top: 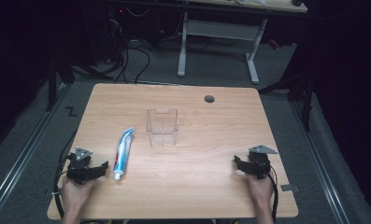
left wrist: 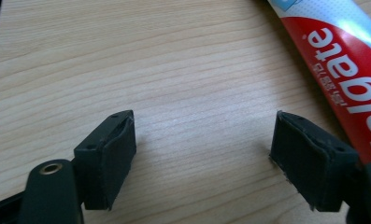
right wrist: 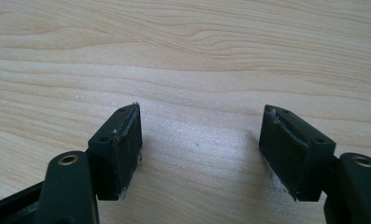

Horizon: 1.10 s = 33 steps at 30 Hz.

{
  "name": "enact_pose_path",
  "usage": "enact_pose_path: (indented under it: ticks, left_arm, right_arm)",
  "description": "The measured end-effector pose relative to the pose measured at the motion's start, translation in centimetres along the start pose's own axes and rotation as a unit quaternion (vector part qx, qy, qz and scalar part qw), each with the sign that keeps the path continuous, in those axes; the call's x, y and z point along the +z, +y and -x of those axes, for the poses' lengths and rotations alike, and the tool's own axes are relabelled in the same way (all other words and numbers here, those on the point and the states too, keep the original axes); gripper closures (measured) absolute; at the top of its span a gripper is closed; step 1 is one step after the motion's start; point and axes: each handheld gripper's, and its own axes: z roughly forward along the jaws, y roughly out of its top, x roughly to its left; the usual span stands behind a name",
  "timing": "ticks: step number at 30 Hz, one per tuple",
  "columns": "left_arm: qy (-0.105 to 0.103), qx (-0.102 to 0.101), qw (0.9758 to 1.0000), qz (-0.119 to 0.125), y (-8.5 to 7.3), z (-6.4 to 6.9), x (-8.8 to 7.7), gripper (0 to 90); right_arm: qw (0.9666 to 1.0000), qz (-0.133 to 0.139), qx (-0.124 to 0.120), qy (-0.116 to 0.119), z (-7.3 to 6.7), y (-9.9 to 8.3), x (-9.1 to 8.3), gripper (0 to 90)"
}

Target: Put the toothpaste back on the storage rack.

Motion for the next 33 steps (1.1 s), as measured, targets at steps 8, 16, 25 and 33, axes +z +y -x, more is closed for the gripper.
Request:
enact_pose_path:
  ticks: [8,16,25,33]
  left_arm:
    - [0.012,-0.005,0.9999,0.007,-0.1,-0.1,-1.2,27.5]
    - [0.006,-0.015,0.9998,0.009,-0.8,-0.2,-2.2,25.3]
    - [0.003,-0.016,0.9996,0.025,-1.4,0.1,-4.0,30.1]
    - [-0.007,-0.014,0.9989,0.043,-0.5,0.7,-5.9,32.6]
  right_arm:
    - [1.0000,0.000,0.000,0.000,0.0,0.0,0.0,30.1]
    - [1.0000,0.000,0.000,0.000,-0.1,0.0,0.0,30.0]
    - [1.0000,0.000,0.000,0.000,-0.1,0.0,0.0,30.2]
    - [1.0000,0.000,-0.001,0.002,-0.1,0.0,0.0,30.5]
